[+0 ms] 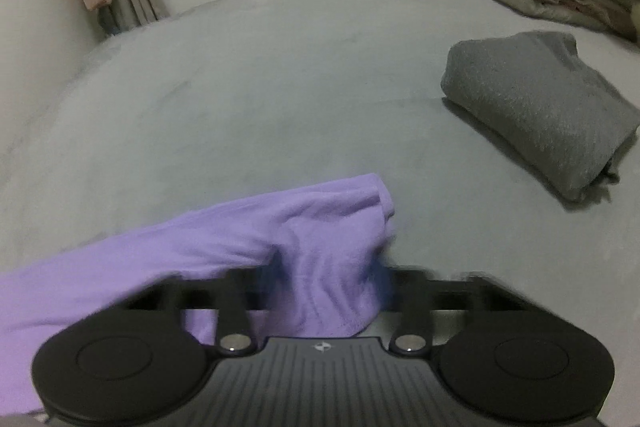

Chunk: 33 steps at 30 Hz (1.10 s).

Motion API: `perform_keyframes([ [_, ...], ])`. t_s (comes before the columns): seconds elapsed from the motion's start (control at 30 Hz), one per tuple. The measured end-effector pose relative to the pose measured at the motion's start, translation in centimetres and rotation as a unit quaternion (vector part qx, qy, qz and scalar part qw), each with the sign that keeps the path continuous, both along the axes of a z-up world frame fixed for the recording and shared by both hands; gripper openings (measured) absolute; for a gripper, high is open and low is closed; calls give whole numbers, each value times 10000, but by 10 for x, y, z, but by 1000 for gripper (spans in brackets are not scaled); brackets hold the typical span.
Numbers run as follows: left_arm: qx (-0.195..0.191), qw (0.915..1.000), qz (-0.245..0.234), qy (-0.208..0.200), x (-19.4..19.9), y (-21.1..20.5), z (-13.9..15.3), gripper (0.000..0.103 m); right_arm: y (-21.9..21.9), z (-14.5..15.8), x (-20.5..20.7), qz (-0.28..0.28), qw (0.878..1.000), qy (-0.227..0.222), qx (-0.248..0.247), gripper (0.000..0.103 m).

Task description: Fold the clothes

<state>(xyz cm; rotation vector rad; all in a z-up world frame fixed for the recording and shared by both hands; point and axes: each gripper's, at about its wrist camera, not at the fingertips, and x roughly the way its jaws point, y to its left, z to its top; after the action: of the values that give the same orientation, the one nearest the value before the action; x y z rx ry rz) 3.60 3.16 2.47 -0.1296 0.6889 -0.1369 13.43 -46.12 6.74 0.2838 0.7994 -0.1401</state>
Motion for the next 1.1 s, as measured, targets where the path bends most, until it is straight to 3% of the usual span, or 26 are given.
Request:
perform_keyframes([
  [0.03,-9,10000,-8,-1,0,0,0,77,-1,0,-1,16,9998,-30,192,8],
  [0.13,-62,10000,3,5,1,3,0,77,18,8,-5,88,9994,-42,-322,8],
  [0.2,-165,9999,33,10,2,6,0,77,35,21,-10,191,9987,-259,-391,8],
  [0.43,-1120,9930,374,-27,6,52,8,78,115,80,-28,640,9896,-1029,-770,8],
  [0.57,-1615,9846,656,-144,4,81,15,78,192,104,-38,1212,9799,-1378,-788,8],
  [0.7,-2052,9744,842,-373,-2,106,26,80,294,108,-40,1952,9660,-1571,-631,8],
  [0.83,-2556,9576,1182,-605,-11,135,35,81,397,100,-29,2475,9563,-1540,-239,8],
  [0.9,-2661,9503,1391,-819,-16,147,41,84,437,90,-17,2647,9525,-1496,-139,8],
  [1.0,-2545,9462,1702,-1051,-23,160,48,86,485,72,-1,2873,9468,-1450,-67,8],
  [1.1,-2707,9376,1761,-1286,-30,172,57,89,522,57,4,3154,9395,-1337,94,8],
])
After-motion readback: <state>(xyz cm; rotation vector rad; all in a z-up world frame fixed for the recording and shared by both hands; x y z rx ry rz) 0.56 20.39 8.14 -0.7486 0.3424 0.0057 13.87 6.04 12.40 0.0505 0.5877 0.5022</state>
